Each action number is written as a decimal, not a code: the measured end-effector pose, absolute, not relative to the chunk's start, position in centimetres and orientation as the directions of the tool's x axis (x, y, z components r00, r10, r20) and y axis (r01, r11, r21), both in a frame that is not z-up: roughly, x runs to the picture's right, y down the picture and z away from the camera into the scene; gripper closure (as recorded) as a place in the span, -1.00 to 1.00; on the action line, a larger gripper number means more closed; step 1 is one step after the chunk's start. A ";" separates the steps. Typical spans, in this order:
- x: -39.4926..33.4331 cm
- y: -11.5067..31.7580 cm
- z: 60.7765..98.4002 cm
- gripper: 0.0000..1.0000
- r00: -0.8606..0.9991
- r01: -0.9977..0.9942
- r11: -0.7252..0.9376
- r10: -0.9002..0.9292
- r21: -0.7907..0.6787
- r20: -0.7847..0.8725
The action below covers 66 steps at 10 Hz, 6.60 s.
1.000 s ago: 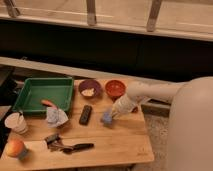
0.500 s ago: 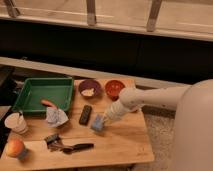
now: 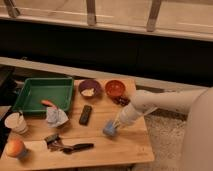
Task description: Wipe table surface with sponge
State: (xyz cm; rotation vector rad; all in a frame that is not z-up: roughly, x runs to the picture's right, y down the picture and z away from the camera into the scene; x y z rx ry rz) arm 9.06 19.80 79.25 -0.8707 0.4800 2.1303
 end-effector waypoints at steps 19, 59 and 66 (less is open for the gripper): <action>9.0 21.4 78.2 1.00 -0.432 -0.799 -0.593 0.454 0.098 -0.779; 11.2 20.8 77.4 1.00 -0.451 -0.816 -0.560 0.461 0.144 -0.764; 5.9 18.1 80.4 1.00 -0.334 -0.841 -0.541 0.493 0.017 -0.803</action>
